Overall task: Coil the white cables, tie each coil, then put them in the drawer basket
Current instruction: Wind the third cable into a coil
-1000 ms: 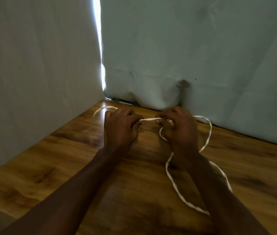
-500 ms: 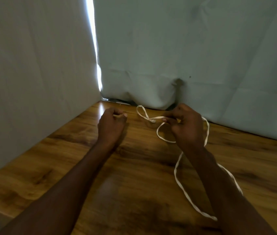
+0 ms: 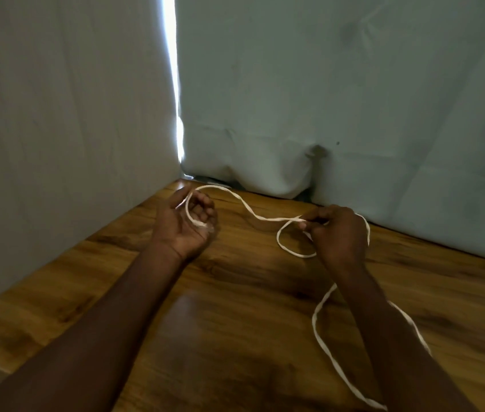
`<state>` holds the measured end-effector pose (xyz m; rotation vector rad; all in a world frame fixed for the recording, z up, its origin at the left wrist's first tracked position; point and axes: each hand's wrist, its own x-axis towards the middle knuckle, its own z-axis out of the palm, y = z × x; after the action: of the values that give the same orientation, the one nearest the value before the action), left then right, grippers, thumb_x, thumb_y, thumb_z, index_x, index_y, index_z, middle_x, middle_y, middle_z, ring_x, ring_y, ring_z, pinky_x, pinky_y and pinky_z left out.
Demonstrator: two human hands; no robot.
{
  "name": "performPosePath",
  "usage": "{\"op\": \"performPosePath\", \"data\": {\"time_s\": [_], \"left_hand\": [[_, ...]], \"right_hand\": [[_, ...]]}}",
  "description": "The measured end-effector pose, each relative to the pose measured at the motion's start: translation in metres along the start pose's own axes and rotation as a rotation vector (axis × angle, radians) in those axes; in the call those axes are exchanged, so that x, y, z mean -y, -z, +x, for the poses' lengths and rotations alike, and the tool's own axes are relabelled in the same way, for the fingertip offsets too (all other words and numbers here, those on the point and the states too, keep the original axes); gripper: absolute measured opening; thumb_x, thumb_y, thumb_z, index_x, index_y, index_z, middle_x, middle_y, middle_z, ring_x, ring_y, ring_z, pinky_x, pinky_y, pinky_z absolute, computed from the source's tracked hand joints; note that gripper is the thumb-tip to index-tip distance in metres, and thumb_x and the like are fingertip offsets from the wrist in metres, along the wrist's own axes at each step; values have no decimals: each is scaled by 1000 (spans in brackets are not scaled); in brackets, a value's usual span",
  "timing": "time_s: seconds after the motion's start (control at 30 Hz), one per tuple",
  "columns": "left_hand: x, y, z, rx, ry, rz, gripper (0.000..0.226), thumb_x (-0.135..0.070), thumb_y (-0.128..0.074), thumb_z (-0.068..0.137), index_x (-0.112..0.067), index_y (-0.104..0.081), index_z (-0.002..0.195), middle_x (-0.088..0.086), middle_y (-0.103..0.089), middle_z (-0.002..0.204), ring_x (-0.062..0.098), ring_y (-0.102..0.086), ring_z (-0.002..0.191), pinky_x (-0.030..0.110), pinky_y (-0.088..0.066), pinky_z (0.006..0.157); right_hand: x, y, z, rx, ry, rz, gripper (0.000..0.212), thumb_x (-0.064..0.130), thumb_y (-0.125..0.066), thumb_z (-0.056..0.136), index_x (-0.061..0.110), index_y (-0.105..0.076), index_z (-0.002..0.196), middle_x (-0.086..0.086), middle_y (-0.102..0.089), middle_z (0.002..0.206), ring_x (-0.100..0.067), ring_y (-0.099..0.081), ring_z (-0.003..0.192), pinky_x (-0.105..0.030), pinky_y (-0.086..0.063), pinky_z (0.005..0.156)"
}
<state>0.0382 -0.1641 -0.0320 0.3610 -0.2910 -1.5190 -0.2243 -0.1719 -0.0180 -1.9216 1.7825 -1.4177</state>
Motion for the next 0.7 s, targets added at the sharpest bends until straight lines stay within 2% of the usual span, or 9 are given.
{"op": "performPosePath", "data": {"time_s": [0.07, 0.17, 0.23, 0.33, 0.43, 0.53, 0.63, 0.7], "left_hand": [[-4, 3, 2, -21, -94, -50, 17, -18, -57, 101, -8, -66, 92, 5, -72, 82, 18, -73, 70, 26, -59, 62], [-3, 2, 7, -13, -154, -14, 32, -22, -49, 107, 3, -68, 108, 20, -77, 108, 34, -76, 102, 40, -64, 83], [0, 0, 11, -3, -202, 185, 38, -28, -42, 109, 0, -68, 112, 19, -74, 118, 36, -69, 118, 42, -60, 93], [14, -5, 13, 73, -253, 555, 39, -34, -38, 110, -9, -68, 114, 13, -72, 128, 30, -65, 125, 38, -54, 97], [32, -6, 8, 164, -199, 808, 39, -31, -40, 110, -4, -69, 116, 18, -73, 119, 29, -73, 102, 38, -58, 82], [42, -4, -2, 237, -203, 1011, 34, -23, -49, 108, 1, -73, 107, 20, -73, 88, 29, -71, 72, 32, -58, 61], [45, -8, -13, 318, -175, 1123, 45, -22, -46, 109, -5, -76, 80, 24, -66, 63, 26, -58, 42, 24, -42, 41], [42, -11, -16, 344, -108, 1160, 48, -20, -42, 106, -7, -78, 76, 23, -60, 56, 23, -48, 33, 20, -29, 36]], "right_hand": [[0, -3, -2, 84, 21, -140, 11, 24, -80, 85, 31, -83, 93, 5, -77, 93, -19, -68, 90, -31, -47, 74], [13, -10, -9, 256, 122, -314, 15, 28, -77, 90, 32, -81, 104, 6, -75, 105, -17, -66, 99, -31, -48, 77], [20, -15, -15, 365, 225, -310, 17, 26, -76, 91, 32, -79, 106, 9, -73, 109, -15, -65, 103, -33, -51, 86], [24, -27, -23, 507, 445, -131, 18, 19, -81, 85, 31, -81, 99, 13, -74, 100, -9, -66, 95, -36, -55, 86], [24, -33, -25, 499, 541, 50, 23, 19, -78, 86, 37, -80, 99, 16, -76, 101, -5, -67, 92, -36, -56, 84], [27, -30, -22, 372, 477, 260, 20, 14, -76, 90, 31, -82, 99, 17, -76, 97, -2, -69, 89, -33, -55, 84], [25, -27, -17, 225, 433, 378, 12, 16, -78, 87, 24, -83, 94, 12, -78, 89, -7, -72, 85, -43, -59, 81], [24, -26, -17, 190, 397, 433, 7, 22, -79, 86, 24, -83, 91, 11, -78, 86, -10, -73, 84, -43, -58, 79]]}}
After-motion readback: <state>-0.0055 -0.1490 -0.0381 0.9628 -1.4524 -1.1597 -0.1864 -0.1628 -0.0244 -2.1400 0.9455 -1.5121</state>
